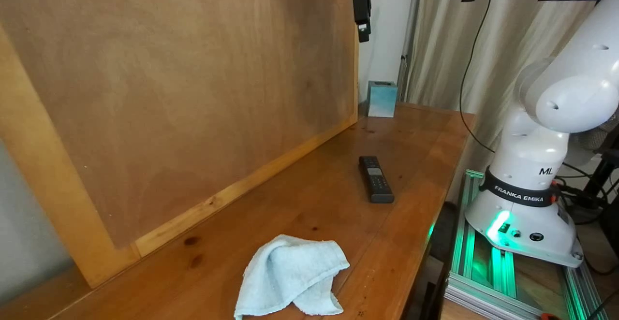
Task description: Spread the towel out
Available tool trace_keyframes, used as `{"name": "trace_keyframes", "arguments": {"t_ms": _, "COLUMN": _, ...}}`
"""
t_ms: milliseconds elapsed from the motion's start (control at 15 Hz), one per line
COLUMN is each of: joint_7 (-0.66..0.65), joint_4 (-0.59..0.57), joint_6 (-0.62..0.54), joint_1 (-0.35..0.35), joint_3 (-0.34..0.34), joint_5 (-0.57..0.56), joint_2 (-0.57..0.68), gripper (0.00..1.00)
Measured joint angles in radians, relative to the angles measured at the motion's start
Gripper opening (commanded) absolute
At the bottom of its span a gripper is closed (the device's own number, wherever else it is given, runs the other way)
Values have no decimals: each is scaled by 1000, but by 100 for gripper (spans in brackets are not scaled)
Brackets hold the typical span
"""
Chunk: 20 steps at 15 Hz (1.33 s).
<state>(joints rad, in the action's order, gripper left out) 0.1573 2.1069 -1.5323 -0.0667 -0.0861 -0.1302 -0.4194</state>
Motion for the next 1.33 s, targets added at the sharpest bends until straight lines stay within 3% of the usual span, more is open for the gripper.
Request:
{"name": "trace_keyframes", "arguments": {"t_ms": 600, "joint_7": 100, "joint_4": 148, "joint_6": -192, "joint_1": -214, "joint_3": -151, "joint_5": -15, "joint_2": 104, "gripper": 100}}
{"name": "trace_keyframes", "arguments": {"t_ms": 800, "joint_7": 128, "joint_4": 147, "joint_6": -227, "joint_1": -237, "joint_3": -184, "joint_5": -48, "joint_2": 141, "gripper": 100}}
{"name": "trace_keyframes", "arguments": {"t_ms": 1133, "joint_7": 145, "joint_4": 142, "joint_6": -228, "joint_1": -238, "joint_3": -183, "joint_5": -53, "joint_2": 146, "gripper": 100}}
{"name": "trace_keyframes", "arguments": {"t_ms": 1333, "joint_7": 255, "joint_4": 141, "joint_6": -235, "joint_1": -249, "joint_3": -184, "joint_5": -51, "joint_2": 169, "gripper": 100}}
